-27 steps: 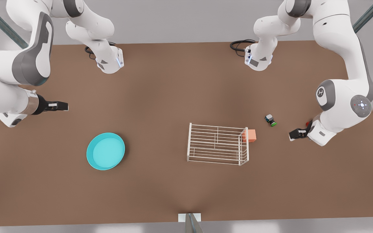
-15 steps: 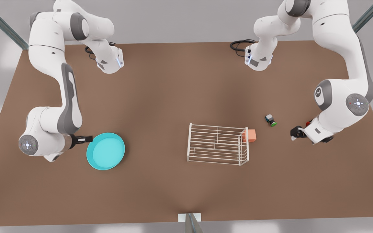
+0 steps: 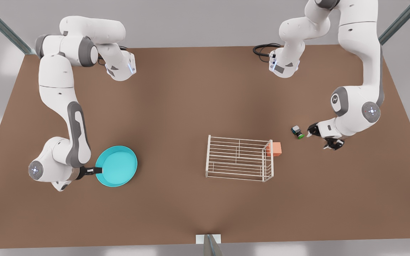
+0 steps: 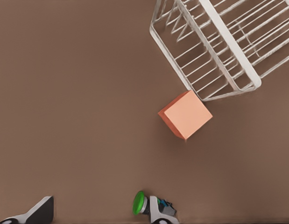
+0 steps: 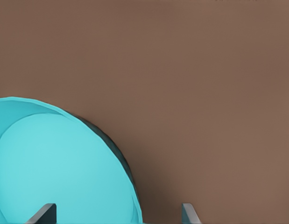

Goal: Place the plate on the shelf with right arm and place the red button switch in the plate with left arm

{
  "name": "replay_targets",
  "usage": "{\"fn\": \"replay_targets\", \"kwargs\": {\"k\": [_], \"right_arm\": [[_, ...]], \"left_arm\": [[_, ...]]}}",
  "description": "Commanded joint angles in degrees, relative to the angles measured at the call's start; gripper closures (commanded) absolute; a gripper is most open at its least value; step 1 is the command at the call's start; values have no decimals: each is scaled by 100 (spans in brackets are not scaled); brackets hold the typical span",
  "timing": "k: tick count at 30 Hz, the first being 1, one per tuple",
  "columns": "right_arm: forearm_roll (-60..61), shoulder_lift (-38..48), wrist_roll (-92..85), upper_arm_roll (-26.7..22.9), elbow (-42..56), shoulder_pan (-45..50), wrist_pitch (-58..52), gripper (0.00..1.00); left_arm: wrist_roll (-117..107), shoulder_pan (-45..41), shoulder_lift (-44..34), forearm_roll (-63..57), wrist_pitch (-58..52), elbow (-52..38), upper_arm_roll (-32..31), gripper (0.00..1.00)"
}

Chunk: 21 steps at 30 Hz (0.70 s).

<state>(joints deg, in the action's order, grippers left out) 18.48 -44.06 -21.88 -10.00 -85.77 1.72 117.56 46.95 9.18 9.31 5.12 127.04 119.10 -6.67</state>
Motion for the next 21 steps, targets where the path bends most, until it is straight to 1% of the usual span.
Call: {"fn": "replay_targets", "kwargs": {"k": [1, 2, 3, 5, 8, 12, 13, 14, 15, 16, 17, 20, 21], "right_arm": [[-170, -85, -1644, -2, 8, 21, 646, 0], [-143, -94, -1381, -2, -1, 12, 611, 7], [-82, -94, -1143, -11, -1, 12, 558, 7], [551, -86, -1151, -11, -150, -23, 540, 7], [613, -24, -1134, -20, -264, -41, 338, 7], [595, 319, -1187, -11, -915, -32, 294, 7], [595, 406, -1178, -2, -1073, -32, 294, 7], [586, 503, -1186, -2, -1152, -41, 294, 15], [586, 503, -1195, -2, -1152, -41, 294, 29], [586, 486, -1195, -2, -1152, -49, 338, 38], [586, 459, -1195, -2, -1143, -84, 391, 41], [586, 275, -1081, 24, -1143, -76, 707, 42], [586, 275, -1046, 33, -1143, -76, 698, 46]], "left_arm": [[3540, 128, -35, -230, 963, 148, 8, 0], [3715, 207, -35, -318, 980, 148, 8, 0], [3953, 330, 26, -310, 1103, 148, 8, 0], [4278, 497, 185, -309, 1218, 104, 8, 0], [4621, 744, 317, -310, 1191, 78, 8, 0], [5078, 937, 317, -318, 1121, 166, 17, 0], [5070, 998, 317, -318, 963, 192, 26, 0], [5096, 1086, 325, -485, 866, 192, 35, 0], [5201, 1253, 352, -679, 787, 183, 35, 0], [5281, 1341, 378, -687, 787, 192, 35, 0], [5289, 1420, 378, -757, 743, 192, 35, 0], [5369, 1719, 475, -1109, 743, 192, 35, 0], [5377, 1772, 475, -1127, 734, 192, 35, 0]]}}
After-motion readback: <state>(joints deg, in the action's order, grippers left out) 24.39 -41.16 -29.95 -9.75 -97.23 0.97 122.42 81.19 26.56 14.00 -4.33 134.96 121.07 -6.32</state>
